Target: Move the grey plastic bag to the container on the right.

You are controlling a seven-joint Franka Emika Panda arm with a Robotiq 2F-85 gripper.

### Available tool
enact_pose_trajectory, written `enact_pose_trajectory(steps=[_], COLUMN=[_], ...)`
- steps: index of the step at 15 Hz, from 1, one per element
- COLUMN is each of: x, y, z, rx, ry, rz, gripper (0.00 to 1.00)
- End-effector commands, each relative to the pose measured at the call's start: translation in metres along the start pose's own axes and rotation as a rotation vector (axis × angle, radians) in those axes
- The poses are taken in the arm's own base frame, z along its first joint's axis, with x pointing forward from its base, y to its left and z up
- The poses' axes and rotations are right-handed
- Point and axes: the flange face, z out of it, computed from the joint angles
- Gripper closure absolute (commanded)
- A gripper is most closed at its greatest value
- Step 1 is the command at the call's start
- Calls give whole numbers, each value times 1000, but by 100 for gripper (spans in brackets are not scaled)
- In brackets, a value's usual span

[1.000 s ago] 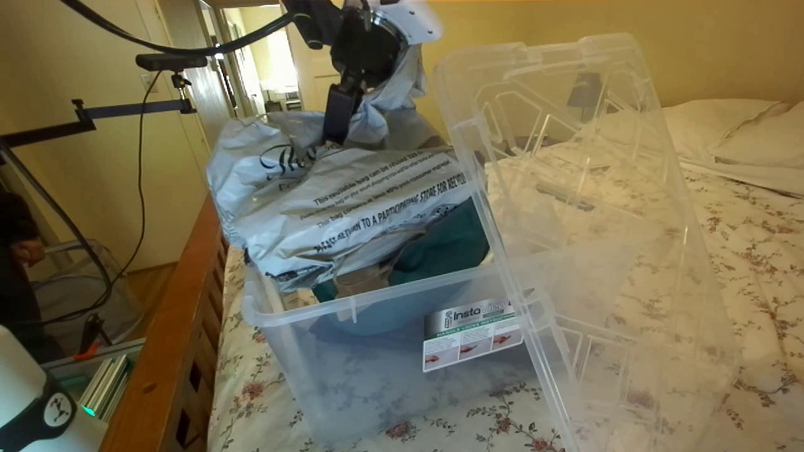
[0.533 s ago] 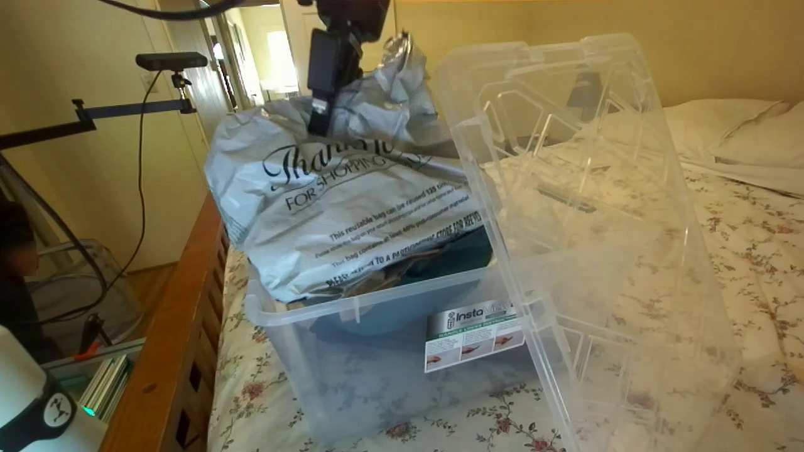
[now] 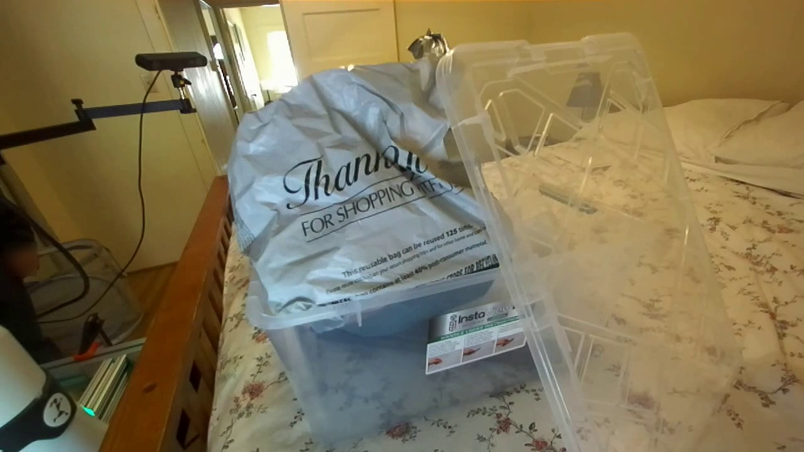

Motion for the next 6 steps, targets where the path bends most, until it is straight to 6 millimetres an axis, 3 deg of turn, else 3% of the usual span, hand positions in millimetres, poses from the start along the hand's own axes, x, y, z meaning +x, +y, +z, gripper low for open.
enact_pose_trajectory(steps=[1, 3, 4, 6], x=[-33, -42, -40, -45], y=[24, 31, 32, 34], z=[-62, -74, -65, -71], rx=[97, 57, 70, 73], ry=[38, 37, 59, 66], rz=[125, 130, 100, 100], gripper=[0, 0, 0, 0])
